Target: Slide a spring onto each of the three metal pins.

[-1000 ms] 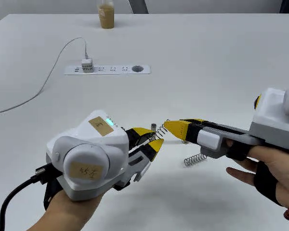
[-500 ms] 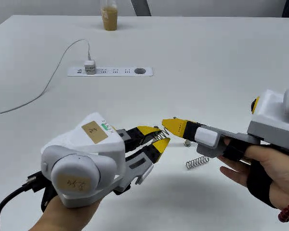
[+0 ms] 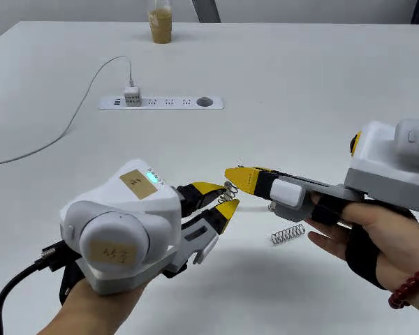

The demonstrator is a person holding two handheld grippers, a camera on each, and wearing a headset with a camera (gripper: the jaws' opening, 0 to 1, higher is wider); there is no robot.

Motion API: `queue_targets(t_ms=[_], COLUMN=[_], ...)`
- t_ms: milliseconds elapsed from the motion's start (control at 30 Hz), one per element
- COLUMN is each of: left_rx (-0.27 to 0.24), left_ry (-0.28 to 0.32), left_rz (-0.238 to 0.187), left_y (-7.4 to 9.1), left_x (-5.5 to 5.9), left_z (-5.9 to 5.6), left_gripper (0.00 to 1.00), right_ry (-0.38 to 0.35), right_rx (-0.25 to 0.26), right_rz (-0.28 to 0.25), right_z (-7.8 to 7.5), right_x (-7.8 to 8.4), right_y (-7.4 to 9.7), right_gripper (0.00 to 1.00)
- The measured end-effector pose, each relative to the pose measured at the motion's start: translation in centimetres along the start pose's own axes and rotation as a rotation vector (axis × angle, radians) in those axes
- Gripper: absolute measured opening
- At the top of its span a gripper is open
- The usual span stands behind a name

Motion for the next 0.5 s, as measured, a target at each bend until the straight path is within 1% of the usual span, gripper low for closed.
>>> queue_targets(t_ms=[67,100,133,200,300,400,500], left_rx=[0.001,-0.003,-0.003,0.003,0.007,0.016,0.021], left_ry=[0.009,0.007,0.001,0.016,0.021,0.030,0.050], left_rz=[0.009,0.020,0.028,0.034,0.049,0.066,0.075], left_y=[0.0,0.1,0.1,0.1,0.1,0.2,0.3], left_x=[0.2,0.4,0.5,0.8,1.2,1.5,1.9], left_z=[-0.1,-0.1,-0.1,-0.3,-0.4,-0.7,-1.0], left_gripper=[0.20,0.22,0.25,0.27,0.32,0.35,0.39], right_ry=[0.028,0.043,0.053,0.071,0.095,0.135,0.164], right_rx=[0.014,0.021,0.028,0.046,0.064,0.082,0.087], right_rz=[-0.006,-0.009,-0.011,-0.021,-0.036,-0.065,-0.092], right_z=[-0.2,-0.3,-0.4,-0.8,-1.3,-1.8,-2.0], right_x=[-0.1,-0.2,-0.3,-0.5,-0.9,-1.4,-1.8], right_y=[-0.2,-0.4,-0.5,-0.7,-1.0,-1.3,-1.7], right_gripper=[0.11,0.11,0.11,0.11,0.11,0.11,0.11])
Point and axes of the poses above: the centre of the closed fingertips' face, and the gripper's own axes: y roughly backward along the fingers, z roughly to its left, x roughly out of its underside, the point moved 5 cm from there along y, roughly backward along the fingers, and after that the axes turned 11 degrees about x, right-handed, at the moved point
